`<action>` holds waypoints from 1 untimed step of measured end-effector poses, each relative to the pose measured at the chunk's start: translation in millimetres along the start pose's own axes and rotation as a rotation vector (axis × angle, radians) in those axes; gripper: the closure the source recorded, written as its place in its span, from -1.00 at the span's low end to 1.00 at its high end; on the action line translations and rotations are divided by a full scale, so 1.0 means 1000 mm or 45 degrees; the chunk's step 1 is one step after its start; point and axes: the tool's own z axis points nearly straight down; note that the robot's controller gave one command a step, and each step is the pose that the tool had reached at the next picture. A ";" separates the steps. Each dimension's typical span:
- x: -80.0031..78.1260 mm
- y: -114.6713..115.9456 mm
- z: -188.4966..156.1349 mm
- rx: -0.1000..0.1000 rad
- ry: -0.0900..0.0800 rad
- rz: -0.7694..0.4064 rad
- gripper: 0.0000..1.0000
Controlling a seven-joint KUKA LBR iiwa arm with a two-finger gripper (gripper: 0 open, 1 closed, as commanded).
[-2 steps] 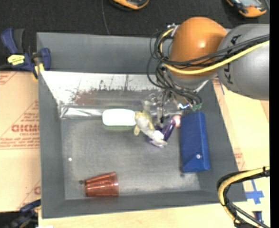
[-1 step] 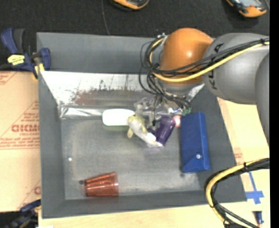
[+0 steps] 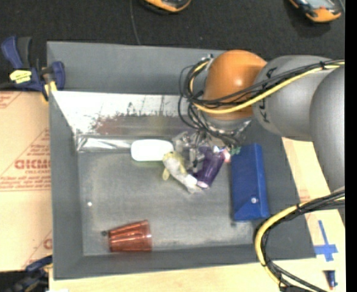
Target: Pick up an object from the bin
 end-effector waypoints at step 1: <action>0.009 -0.003 -0.078 -0.002 0.004 -0.065 1.00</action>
Offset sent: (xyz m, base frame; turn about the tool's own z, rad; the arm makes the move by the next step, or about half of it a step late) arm -0.0029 0.0059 0.1383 -0.0093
